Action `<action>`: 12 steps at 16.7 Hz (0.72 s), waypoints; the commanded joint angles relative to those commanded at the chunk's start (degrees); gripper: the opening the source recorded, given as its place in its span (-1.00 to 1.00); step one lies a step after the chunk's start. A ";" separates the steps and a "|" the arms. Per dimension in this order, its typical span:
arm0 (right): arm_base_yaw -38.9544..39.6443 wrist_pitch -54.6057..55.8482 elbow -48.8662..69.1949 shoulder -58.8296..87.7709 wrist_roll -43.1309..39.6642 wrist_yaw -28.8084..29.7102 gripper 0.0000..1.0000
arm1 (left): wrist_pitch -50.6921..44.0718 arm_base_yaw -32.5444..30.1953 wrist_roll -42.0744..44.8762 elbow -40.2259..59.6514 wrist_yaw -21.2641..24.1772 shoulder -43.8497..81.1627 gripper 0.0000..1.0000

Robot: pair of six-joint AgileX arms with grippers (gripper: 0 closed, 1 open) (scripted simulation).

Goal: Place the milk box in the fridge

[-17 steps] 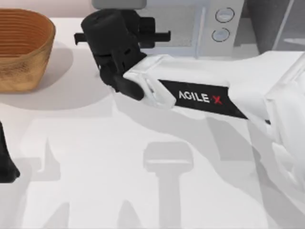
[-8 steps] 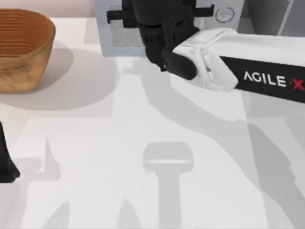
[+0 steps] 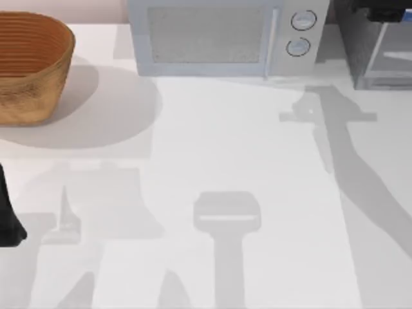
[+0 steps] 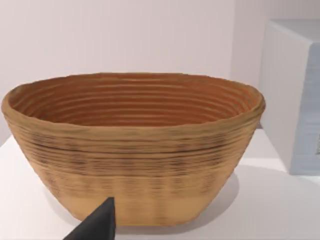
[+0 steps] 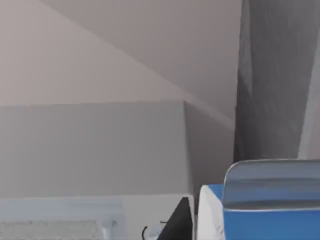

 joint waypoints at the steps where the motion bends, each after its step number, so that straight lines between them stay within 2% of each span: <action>1: -2.41 -0.57 -5.03 -6.81 -0.60 -2.09 -1.00 | 0.00 0.00 0.00 0.00 0.00 0.00 1.00; 7: -15.97 -4.27 -33.35 -45.07 -4.14 -14.77 -1.00 | 0.00 0.00 0.00 0.00 0.00 0.00 1.00; 12: -23.83 -6.65 -50.29 -65.41 -6.35 -22.61 -1.00 | 0.00 0.00 0.00 0.00 0.00 0.00 1.00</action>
